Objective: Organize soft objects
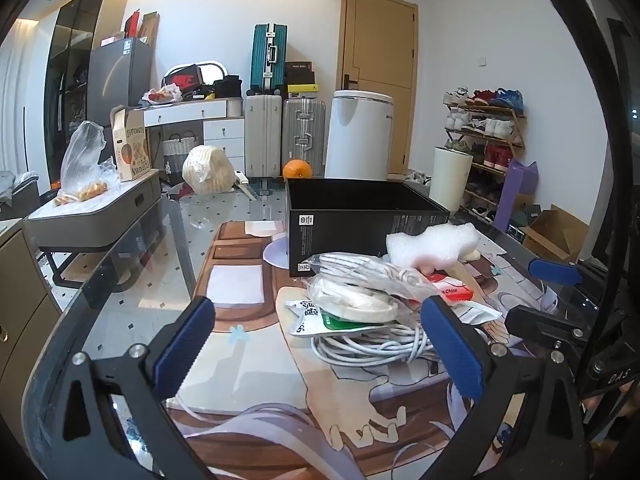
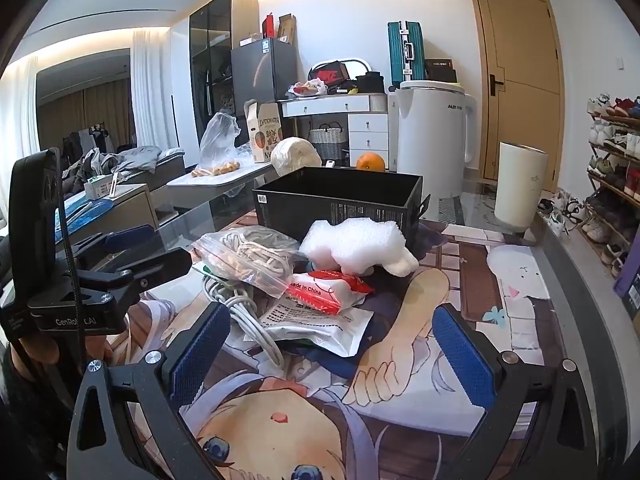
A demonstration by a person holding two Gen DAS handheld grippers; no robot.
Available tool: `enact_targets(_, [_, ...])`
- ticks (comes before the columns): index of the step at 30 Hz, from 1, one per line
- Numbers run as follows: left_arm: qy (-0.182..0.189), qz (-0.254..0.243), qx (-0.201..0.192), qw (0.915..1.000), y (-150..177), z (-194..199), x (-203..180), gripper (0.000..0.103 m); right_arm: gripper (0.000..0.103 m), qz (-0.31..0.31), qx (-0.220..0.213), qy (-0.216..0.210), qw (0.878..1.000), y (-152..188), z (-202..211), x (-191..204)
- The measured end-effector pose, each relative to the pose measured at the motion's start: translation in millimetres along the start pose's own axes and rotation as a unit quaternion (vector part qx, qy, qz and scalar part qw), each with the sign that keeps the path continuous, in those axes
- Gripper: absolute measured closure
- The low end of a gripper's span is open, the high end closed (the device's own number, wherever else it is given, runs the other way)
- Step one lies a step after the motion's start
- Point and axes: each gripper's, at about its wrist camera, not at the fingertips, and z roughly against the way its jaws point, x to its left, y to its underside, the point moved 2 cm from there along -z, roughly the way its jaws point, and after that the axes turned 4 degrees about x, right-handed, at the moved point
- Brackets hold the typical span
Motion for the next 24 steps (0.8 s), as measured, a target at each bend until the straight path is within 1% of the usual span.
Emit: enact_targets(24, [-0.004, -0.004, 0.000, 1.0000, 0.0, -0.1, -3.0, 0.000, 0.000, 0.003, 0.000, 0.003, 1.000, 0.8, -1.9, -0.1])
